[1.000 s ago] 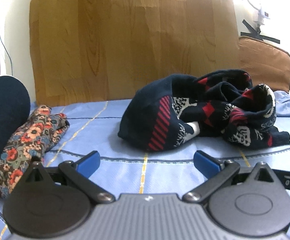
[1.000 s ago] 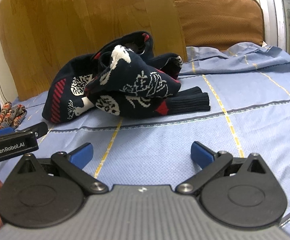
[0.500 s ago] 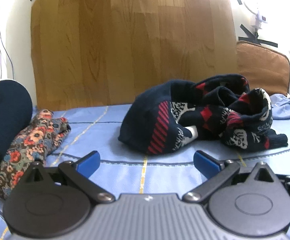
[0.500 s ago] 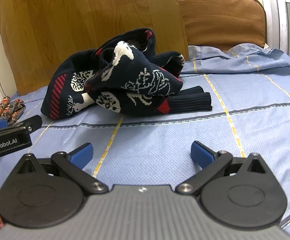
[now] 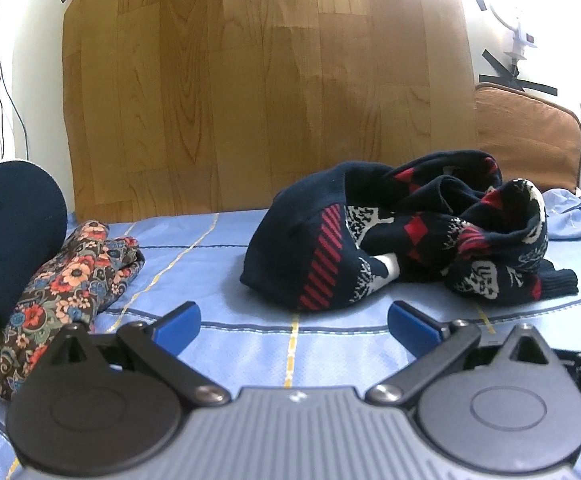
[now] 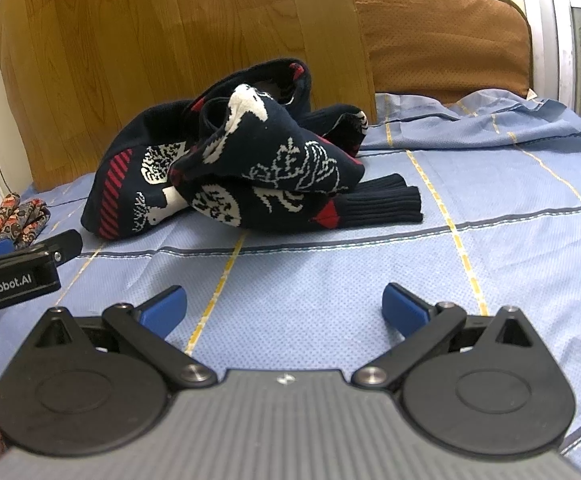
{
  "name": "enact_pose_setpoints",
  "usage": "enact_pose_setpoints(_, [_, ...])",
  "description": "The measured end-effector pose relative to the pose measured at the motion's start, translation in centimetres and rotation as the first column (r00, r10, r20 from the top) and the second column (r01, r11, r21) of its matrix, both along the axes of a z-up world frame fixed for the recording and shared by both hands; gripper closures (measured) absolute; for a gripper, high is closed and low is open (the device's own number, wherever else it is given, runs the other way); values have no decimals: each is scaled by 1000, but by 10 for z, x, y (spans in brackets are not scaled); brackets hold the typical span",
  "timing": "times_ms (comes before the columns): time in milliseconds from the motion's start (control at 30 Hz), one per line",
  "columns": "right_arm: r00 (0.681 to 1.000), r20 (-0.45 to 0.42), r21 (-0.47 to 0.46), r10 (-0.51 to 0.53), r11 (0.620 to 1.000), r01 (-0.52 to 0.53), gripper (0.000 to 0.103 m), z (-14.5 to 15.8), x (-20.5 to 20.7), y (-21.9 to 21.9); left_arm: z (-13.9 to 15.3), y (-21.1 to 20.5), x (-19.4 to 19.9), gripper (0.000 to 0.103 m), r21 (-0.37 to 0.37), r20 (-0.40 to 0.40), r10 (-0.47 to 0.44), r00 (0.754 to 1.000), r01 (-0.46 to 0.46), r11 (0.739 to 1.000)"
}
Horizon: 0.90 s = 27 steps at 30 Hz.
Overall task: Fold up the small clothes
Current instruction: 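Grasp the navy sweater with the right gripper and lift it up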
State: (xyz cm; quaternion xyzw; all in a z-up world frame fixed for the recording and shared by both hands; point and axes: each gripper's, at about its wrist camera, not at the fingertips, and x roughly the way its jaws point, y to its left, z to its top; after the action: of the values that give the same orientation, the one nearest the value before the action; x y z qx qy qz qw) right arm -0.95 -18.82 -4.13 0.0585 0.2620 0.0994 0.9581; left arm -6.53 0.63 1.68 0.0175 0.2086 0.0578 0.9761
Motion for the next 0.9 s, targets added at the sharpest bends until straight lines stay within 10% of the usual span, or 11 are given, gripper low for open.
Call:
enact_pose_setpoints(100, [1000,9,-17,-3,1000,3,1,1,-2,2,1,4,0,0,-23,4,-8,1000,8,1000])
enact_pose_setpoints(167, [1000,24,-16,-3,1000,3,19,2,-5,1,2,10,0,1,-56,9,-8,1000,9,998])
enact_pose_setpoints(233, [1000,23,-12,12,1000,-11,61,2,-5,1,2,17,2,5,-93,10,6,1000,-5,996])
enact_pose_setpoints(333, [997,64,-48,39,998,-36,86,5,-12,7,2,26,7,10,-126,-9,18,1000,-19,992])
enact_pose_setpoints(567, [916,353,-288,193,953,-90,74,30,-46,40,21,46,16,0,-82,94,58,994,-51,995])
enact_pose_setpoints(733, [906,349,-301,240,944,-135,66,38,-32,50,27,62,21,0,-100,146,87,985,-72,992])
enact_pose_setpoints(900, [903,302,-354,305,915,-191,64,38,-16,72,11,87,34,0,-164,35,170,985,-162,973])
